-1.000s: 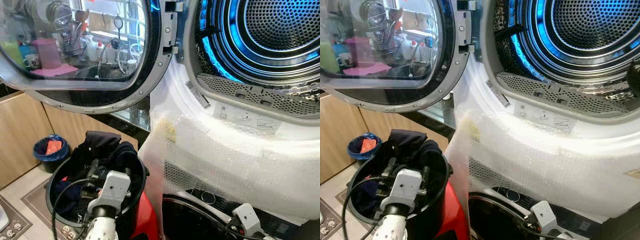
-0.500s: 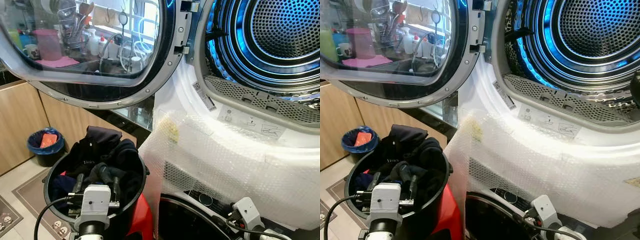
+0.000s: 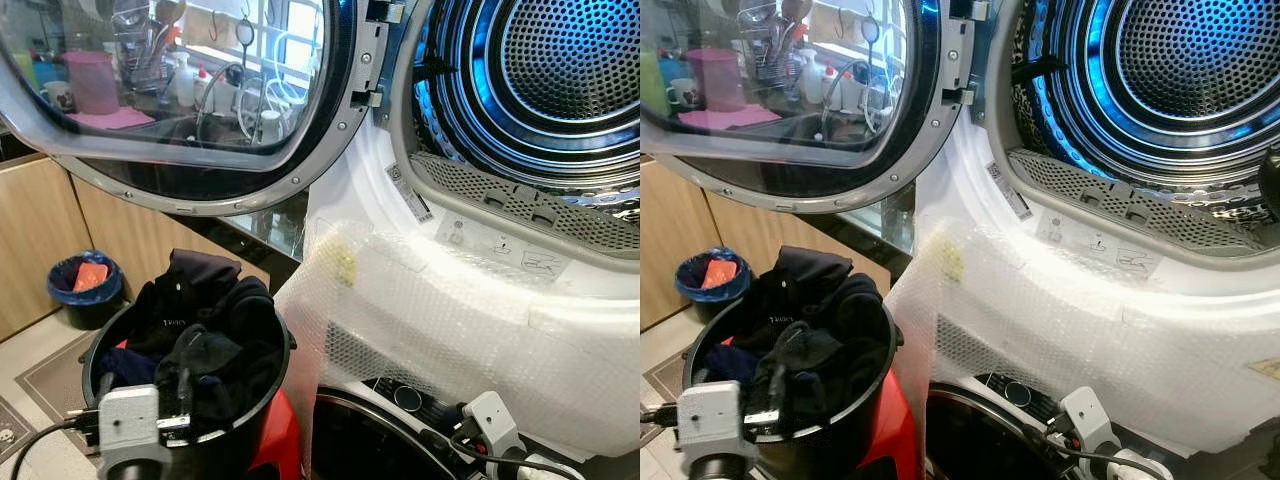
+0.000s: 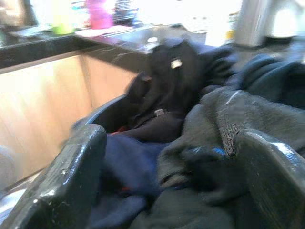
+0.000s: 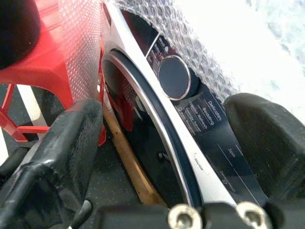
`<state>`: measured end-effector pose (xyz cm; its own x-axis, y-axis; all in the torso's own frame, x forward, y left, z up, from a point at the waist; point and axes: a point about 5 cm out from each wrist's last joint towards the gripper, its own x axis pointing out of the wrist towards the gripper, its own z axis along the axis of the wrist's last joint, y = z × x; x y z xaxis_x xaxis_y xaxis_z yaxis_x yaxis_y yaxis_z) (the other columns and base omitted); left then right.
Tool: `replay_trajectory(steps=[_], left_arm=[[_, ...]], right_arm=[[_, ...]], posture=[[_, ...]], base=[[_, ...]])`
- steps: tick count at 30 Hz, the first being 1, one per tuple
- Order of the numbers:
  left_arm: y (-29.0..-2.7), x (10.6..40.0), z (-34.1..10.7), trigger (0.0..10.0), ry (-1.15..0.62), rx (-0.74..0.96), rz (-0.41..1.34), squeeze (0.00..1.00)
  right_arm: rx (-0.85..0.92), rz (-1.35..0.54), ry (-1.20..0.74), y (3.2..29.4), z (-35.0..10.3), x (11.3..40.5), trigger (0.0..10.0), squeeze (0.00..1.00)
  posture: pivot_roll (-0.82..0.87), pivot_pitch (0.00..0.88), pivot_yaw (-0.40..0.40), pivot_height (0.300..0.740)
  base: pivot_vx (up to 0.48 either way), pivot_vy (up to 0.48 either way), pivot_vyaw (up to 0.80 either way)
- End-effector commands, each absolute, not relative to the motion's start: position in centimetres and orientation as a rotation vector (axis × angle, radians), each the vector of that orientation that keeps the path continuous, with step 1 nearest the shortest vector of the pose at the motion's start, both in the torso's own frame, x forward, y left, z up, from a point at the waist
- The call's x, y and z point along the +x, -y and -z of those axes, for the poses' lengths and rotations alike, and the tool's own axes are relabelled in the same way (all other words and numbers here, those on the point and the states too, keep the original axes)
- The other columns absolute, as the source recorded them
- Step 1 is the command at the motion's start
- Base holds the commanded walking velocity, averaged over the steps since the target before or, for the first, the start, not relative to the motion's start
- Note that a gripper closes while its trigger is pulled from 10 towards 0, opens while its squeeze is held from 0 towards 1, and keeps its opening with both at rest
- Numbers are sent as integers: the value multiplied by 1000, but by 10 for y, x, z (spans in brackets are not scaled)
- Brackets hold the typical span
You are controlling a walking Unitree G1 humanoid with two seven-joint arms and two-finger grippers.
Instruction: Clothes washing
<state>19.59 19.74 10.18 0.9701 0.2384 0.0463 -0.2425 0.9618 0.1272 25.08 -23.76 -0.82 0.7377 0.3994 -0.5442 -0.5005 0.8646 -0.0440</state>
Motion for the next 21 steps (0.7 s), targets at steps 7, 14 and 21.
replay_trajectory(steps=[7,14,21], left_arm=[[-187,210,-113,10000,104,131,35,0],[-202,209,-107,10000,77,45,21,0],[-232,211,-100,10000,39,-14,-5,0]], right_arm=[[-190,-469,-540,243,5,253,10000,0],[-181,-468,-530,245,6,249,10000,0],[-122,-555,-496,242,3,244,10000,0]], posture=[[149,0,-153,740],[126,0,-144,740],[113,0,-145,740]], base=[[0,0,0],[0,0,0],[0,0,0]])
